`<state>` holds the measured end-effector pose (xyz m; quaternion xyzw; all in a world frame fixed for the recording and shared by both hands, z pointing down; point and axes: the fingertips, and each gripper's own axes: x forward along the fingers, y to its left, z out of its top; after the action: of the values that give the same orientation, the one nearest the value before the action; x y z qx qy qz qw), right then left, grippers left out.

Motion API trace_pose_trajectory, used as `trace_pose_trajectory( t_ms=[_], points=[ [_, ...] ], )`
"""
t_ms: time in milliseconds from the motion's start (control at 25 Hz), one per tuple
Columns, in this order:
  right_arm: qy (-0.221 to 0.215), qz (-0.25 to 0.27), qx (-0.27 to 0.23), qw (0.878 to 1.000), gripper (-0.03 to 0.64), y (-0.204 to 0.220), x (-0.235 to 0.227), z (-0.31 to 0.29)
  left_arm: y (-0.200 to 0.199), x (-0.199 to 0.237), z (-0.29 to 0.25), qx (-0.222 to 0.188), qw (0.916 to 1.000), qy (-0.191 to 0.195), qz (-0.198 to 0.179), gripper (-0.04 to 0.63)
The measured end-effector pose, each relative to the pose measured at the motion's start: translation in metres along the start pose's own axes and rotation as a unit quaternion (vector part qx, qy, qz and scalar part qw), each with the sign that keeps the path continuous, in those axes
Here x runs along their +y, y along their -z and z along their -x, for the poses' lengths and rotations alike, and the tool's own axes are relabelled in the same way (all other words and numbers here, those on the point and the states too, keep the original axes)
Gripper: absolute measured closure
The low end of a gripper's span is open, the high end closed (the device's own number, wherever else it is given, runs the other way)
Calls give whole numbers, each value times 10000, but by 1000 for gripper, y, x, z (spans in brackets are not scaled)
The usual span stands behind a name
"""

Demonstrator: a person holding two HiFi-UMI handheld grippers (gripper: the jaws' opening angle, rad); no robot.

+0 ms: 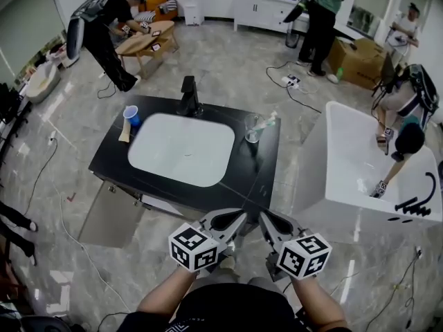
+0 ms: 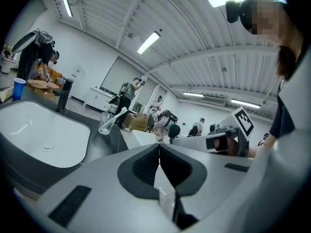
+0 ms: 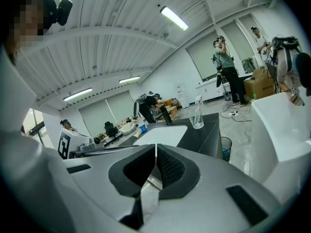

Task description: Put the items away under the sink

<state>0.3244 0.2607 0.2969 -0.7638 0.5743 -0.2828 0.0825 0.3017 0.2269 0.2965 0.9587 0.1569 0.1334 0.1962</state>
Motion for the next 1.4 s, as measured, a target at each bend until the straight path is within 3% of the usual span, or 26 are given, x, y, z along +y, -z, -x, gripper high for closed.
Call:
trace_pose_trajectory(
  t_ms=[160,560,960,1120,1240,1400],
  points=[
    [78,-47,-37,10000,578,-3,-2,-19,-2,17,-5,129,9997,55,-190,586],
    [192,-85,19,9998,578,-19,-24,-46,-15,42,-28,76,9997,210,-121,584],
    [-157,21,209,9997,578,-56,-67,-74,-36,72,-86,62,9995,107,-288,583],
    [-202,64,288,9994,578,-68,-92,-84,-44,92,-111,-12,9996,-95,-251,578],
    [-213,-21,336,9992,579,-75,-109,-90,-50,106,-129,-101,9993,-274,-226,491],
    [-249,-79,439,9987,578,-79,-127,-100,-54,122,-149,-184,9984,-487,-213,485]
  ],
)
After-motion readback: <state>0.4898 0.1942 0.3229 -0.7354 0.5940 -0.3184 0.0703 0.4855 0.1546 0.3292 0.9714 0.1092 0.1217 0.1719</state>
